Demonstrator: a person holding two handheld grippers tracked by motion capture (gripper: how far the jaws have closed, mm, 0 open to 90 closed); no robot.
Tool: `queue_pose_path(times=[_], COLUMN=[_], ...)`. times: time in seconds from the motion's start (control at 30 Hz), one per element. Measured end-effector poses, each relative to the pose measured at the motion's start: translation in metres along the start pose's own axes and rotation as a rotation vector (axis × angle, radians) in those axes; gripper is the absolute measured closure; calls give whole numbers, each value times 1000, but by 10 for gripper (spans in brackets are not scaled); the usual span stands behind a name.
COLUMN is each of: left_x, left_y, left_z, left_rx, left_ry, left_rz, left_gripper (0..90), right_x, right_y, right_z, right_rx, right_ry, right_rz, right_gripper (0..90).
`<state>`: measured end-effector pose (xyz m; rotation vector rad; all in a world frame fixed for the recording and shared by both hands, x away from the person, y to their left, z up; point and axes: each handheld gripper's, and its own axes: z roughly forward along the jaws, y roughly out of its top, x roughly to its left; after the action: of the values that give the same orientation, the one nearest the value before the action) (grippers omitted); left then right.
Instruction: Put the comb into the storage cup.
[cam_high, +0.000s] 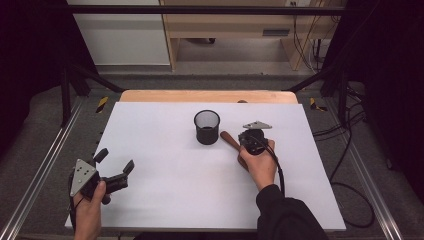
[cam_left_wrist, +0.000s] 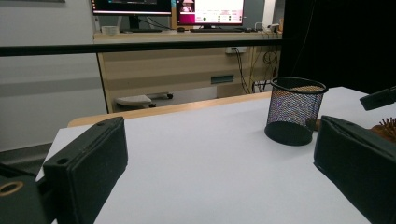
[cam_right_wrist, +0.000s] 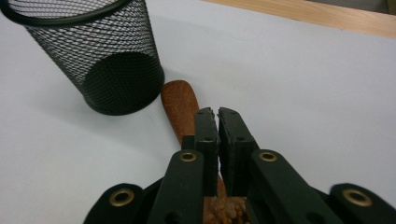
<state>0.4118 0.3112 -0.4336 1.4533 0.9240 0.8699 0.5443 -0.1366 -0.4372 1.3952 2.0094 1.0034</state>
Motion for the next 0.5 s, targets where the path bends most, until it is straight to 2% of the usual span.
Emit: queue_pose_path(times=[0.1,0.13,0.5], left_x=[1,1,2], left_y=[0,0,0], left_z=[0,0,-1], left_rx=[-2,-2,0], left_ry=[1,2,3], left_rz=[-2,-4,-12], left_gripper=[31,32,31], right_x=[0,0,4], right_y=[0,0,1], right_z=[4,8,23], right_rx=[8,23,96], right_ry=[-9,-6,-36], right_rz=[4,21,25], right_gripper=[887,894,900])
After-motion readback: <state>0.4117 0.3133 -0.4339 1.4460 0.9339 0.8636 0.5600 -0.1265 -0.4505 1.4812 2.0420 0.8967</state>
